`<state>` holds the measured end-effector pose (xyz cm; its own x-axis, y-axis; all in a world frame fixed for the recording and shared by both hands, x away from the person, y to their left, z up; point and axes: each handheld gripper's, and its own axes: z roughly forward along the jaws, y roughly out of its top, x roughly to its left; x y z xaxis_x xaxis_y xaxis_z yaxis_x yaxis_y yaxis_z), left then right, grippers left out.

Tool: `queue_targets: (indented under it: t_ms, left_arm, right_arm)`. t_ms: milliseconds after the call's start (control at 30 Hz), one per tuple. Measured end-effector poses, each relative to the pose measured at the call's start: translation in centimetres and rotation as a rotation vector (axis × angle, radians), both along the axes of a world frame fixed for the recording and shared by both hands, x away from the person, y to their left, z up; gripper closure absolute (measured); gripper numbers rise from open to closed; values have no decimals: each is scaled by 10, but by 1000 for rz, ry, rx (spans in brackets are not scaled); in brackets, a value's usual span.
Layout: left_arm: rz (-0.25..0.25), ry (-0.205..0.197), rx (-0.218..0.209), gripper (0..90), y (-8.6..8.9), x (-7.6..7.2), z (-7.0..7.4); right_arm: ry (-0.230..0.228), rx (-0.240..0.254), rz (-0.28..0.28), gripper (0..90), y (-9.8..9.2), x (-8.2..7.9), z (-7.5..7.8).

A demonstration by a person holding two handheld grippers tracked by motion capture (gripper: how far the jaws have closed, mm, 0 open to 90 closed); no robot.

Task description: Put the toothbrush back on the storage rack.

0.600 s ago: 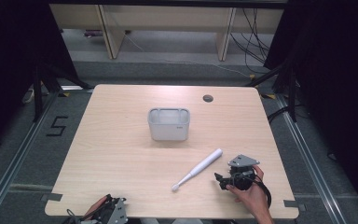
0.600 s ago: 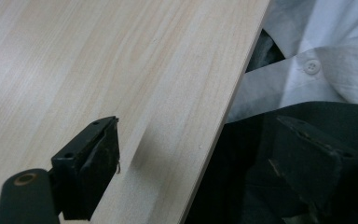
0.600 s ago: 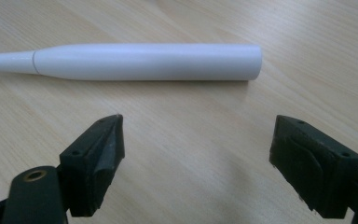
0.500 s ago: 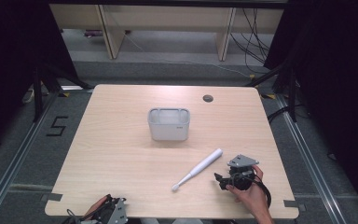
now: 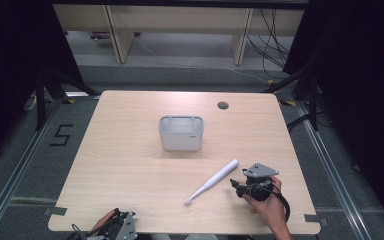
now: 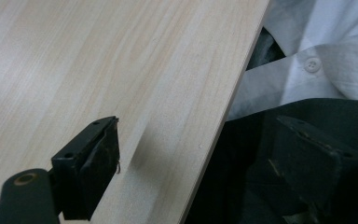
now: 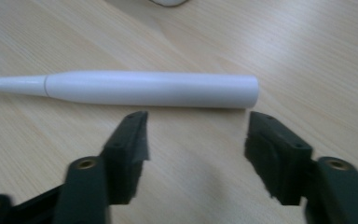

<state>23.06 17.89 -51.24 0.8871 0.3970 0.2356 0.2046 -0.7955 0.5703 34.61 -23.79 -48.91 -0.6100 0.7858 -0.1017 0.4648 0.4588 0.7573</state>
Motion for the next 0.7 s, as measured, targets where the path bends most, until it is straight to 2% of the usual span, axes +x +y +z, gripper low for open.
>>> queue_targets:
  t_ms: [33, 167, 233, 267, 333, 367, 400, 500, 567, 633, 700]
  left_arm:
    - [1, 1, 0, 152, 0, 0, 0]
    - [1, 2, 0, 152, 0, 0, 0]
    - [2, 1, 0, 152, 0, 0, -1]
    - [2, 2, 0, 152, 0, 0, -1]
    - [3, 2, -1, 152, 0, 0, -1]
    - [2, 2, 0, 152, 0, 0, -1]
    - [2, 2, 0, 152, 0, 0, -1]
    - [4, 2, -1, 152, 0, 0, -1]
    - [5, 5, -4, 152, 0, 0, -1]
    - [7, 6, -5, 152, 0, 0, -1]
    - [2, 2, -1, 152, 0, 0, -1]
  right_arm:
    - [3, 7, -9, 496, 0, 0, 2]
    - [-62, 19, -9, 632, 2, 4, 7]
    - [-64, 28, -17, 654, 3, 4, 8]
    - [-61, 33, -21, 715, 5, 7, 8]
    - [-64, 33, -11, 739, 6, 9, 8]
    - [-80, 20, -9, 785, 7, 13, 7]
    - [-80, 20, -9, 785, 7, 13, 7]
    - [-98, 55, -17, 859, 7, 24, 7]
    - [-83, 75, -28, 881, 8, 29, 6]
    - [-82, 65, -22, 887, 9, 32, 5]
    - [-66, 77, -41, 895, 14, 36, 4]
